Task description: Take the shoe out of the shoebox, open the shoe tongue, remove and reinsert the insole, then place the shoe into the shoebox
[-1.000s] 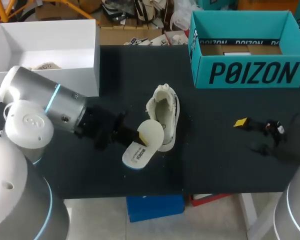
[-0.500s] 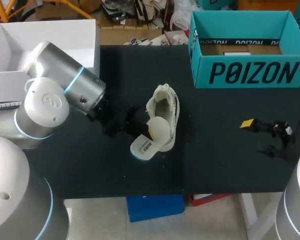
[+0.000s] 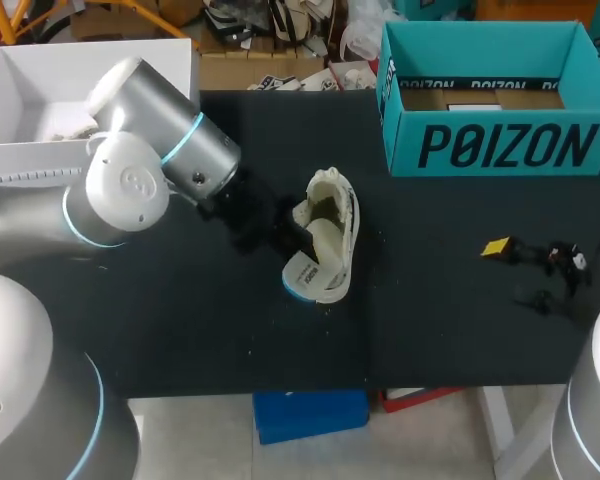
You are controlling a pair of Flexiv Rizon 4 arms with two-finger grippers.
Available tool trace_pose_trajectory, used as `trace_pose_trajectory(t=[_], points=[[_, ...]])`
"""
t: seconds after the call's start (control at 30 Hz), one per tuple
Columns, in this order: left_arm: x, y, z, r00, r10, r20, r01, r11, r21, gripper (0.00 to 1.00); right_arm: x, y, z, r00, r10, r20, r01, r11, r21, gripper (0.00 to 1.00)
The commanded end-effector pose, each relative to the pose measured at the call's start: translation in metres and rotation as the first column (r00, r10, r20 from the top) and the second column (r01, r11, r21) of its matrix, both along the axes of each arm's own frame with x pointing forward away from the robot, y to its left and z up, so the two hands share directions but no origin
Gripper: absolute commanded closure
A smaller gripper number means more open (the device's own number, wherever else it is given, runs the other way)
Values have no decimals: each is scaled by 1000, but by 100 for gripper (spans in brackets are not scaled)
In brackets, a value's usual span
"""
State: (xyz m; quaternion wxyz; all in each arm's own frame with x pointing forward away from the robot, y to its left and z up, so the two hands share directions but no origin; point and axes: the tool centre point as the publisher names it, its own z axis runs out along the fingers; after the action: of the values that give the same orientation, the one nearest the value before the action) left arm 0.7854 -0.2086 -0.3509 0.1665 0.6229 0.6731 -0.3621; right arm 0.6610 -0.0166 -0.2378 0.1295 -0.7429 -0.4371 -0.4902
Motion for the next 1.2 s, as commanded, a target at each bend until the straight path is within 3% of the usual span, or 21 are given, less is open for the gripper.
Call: trace_pose_trajectory(t=[0.03,0.63,0.7,0.8,0.83,0.87,0.97,1.2], points=[[14,-14,-10,1000,6,2,-6,1000,9,100,-3,-1,2,1000,-2,1,2,1000,0,0],[62,-22,-30,985,162,63,-163,986,17,100,-3,-1,2,1000,-2,1,2,1000,0,0],[63,-22,-29,984,166,69,-168,986,17,73,-3,-1,2,1000,-2,1,2,1000,0,0],[58,-23,-20,984,159,76,-160,987,4,48,-3,-1,2,1000,-2,1,2,1000,0,0],[55,-23,-17,986,149,80,-150,989,3,25,-3,-1,2,1000,-2,1,2,1000,0,0],[51,-23,-13,987,138,79,-139,990,1,15,-3,-1,2,1000,-2,1,2,1000,0,0],[41,-19,-4,990,117,79,-117,993,-11,10,-3,-1,2,1000,-2,1,2,1000,0,0],[14,-5,14,992,87,88,-84,996,-27,21,-3,-1,2,1000,-2,1,2,1000,0,0]])
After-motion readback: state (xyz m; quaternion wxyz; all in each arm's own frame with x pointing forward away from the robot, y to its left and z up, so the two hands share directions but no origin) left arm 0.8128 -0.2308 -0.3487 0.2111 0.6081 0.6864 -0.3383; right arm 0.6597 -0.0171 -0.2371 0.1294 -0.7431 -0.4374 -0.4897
